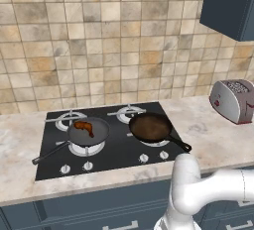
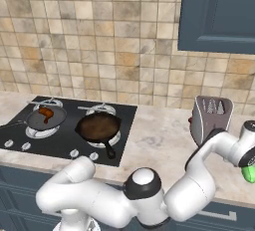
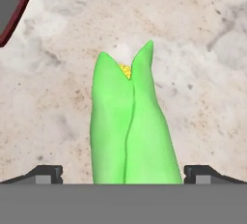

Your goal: Place both pans onto different burners. Then place the corn and the chicken drumstick on different pans.

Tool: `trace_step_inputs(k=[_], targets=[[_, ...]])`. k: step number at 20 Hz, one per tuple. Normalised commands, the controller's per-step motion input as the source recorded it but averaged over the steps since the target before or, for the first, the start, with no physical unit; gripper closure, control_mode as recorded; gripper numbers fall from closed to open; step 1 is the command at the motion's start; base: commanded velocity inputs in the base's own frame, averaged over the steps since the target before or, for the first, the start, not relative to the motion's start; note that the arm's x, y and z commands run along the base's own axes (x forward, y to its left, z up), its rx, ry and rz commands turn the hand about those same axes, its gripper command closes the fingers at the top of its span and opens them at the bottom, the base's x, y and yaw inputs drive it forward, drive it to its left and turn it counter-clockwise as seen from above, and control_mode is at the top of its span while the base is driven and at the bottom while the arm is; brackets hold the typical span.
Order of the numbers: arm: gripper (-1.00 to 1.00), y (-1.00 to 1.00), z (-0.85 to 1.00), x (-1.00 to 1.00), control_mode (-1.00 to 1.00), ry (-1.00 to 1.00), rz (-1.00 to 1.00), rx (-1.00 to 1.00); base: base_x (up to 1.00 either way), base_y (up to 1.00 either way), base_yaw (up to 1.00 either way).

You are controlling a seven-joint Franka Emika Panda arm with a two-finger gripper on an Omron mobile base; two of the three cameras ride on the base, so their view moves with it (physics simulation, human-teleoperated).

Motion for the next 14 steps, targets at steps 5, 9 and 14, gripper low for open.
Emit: trace_step_inputs(k=[5, 9, 14], targets=[[1.00, -0.10, -0.28, 0.09, -1.00, 0.00, 0.00, 0.00, 0.00, 0.00, 0.00], [1.00, -0.05, -0.10, 0.03, -1.00, 0.01, 0.00, 0.01, 0.00, 0.00, 0.00], [1.00, 0.01, 0.13, -0.22, -1.00, 0.00, 0.02, 0.00, 0.00, 0.00, 0.00]])
